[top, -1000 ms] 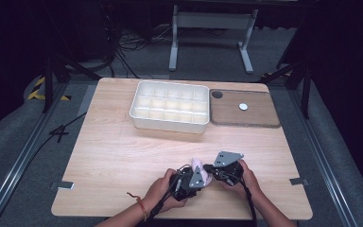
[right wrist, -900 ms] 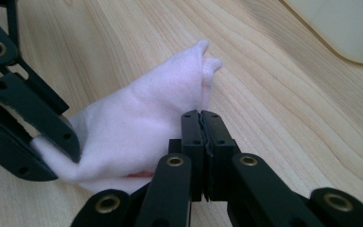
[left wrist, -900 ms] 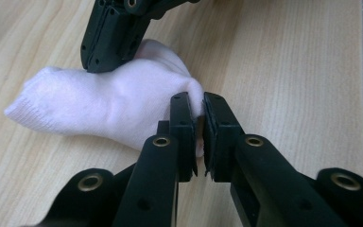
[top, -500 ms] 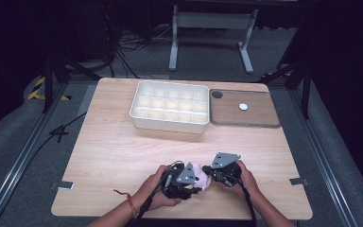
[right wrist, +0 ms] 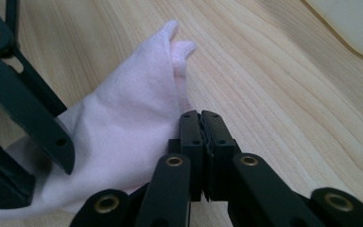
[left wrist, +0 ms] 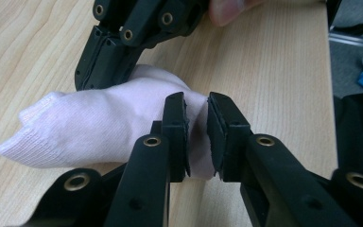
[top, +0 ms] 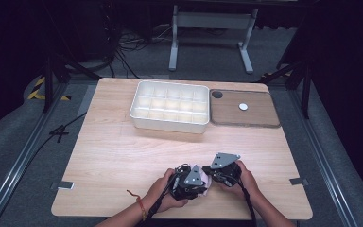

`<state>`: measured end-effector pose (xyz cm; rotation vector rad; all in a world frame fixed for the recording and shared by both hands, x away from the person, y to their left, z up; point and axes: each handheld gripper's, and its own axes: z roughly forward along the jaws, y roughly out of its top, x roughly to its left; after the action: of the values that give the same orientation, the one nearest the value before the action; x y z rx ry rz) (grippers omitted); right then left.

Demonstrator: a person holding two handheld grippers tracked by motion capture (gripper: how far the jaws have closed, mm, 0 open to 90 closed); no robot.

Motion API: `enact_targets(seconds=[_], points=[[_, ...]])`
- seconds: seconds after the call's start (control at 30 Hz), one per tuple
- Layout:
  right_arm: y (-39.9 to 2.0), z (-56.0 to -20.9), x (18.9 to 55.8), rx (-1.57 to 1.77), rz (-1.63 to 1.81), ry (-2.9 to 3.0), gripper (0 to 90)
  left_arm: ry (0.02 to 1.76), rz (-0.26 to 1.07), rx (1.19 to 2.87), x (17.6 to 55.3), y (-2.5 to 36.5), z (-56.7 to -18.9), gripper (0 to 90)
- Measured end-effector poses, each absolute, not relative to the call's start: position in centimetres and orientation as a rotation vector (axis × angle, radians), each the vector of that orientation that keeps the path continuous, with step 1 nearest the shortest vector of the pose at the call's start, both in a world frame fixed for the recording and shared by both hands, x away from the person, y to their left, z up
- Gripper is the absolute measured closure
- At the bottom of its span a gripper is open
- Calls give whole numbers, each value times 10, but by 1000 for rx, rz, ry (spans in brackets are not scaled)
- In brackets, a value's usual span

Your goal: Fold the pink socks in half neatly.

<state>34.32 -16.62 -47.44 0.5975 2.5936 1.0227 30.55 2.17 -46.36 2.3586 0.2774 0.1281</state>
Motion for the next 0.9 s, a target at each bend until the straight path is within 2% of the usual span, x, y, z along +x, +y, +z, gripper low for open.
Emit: enact_targets(seconds=[0.23, 0.27, 0.33, 0.43, 0.6, 0.9], points=[[-169, -470, 343, 609, 1027, 2577, 840, 286, 105, 2352, 309, 25, -464, 778], [-172, -464, 342, 618, 1065, 2556, 795, 293, 112, 2340, 308, 25, -465, 776], [-175, -455, 340, 634, 1141, 2529, 767, 291, 108, 2338, 309, 26, -465, 767], [-175, -452, 338, 608, 1189, 2527, 767, 296, 97, 2336, 310, 28, -465, 764], [-164, -462, 336, 549, 1135, 2595, 823, 283, 107, 2346, 310, 29, -464, 767], [-163, -467, 339, 562, 1122, 2613, 846, 293, 101, 2344, 306, 28, -465, 768]])
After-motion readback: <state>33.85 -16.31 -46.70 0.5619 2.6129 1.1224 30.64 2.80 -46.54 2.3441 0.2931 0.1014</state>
